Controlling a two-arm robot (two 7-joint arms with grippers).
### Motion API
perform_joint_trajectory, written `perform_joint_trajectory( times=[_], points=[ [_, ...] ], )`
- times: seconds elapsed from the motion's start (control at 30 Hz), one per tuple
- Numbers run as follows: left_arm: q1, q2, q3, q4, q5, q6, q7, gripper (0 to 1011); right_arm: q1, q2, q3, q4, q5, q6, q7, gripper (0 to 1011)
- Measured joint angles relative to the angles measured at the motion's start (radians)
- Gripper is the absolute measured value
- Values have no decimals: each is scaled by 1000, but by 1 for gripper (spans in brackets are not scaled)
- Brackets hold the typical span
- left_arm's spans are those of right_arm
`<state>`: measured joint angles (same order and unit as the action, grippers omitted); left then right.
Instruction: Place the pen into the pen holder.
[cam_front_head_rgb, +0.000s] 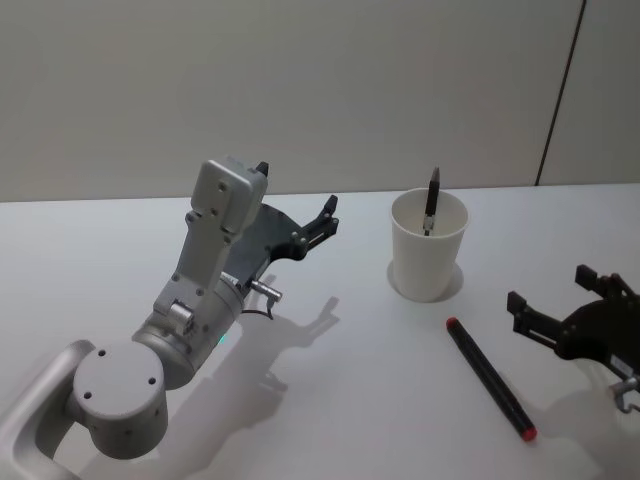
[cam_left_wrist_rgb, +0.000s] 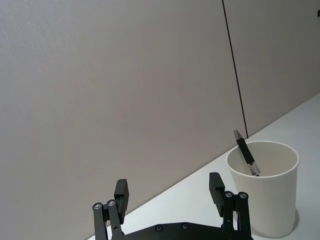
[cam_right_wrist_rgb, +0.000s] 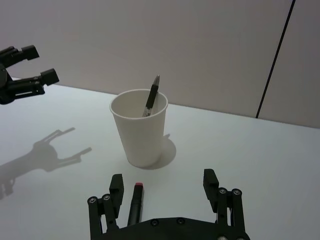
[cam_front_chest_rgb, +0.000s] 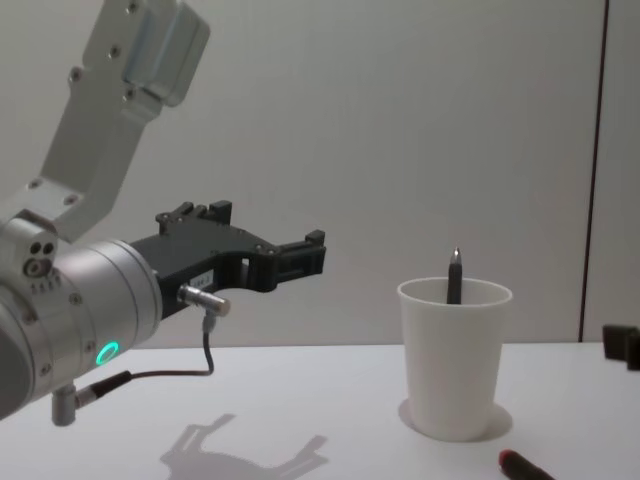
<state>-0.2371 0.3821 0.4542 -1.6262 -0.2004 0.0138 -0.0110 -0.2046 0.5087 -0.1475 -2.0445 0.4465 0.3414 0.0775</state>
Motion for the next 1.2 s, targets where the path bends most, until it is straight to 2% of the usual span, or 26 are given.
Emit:
perform_joint_trajectory(
  times=[0.3,0.63,0.93,1.2],
  points=[
    [0,0,0,0,0,0,0,1001,6,-9,-11,-27,2,136,-28,1002],
    [0,0,0,0,0,0,0,1001,2,-21,-28,-39,-22,245,-56,1002],
    [0,0,0,0,0,0,0,1001,7,-41,-48,-33,-62,299,-74,1002],
    [0,0,0,0,0,0,0,1001,22,-70,-72,-15,-108,316,-76,1002]
  ],
)
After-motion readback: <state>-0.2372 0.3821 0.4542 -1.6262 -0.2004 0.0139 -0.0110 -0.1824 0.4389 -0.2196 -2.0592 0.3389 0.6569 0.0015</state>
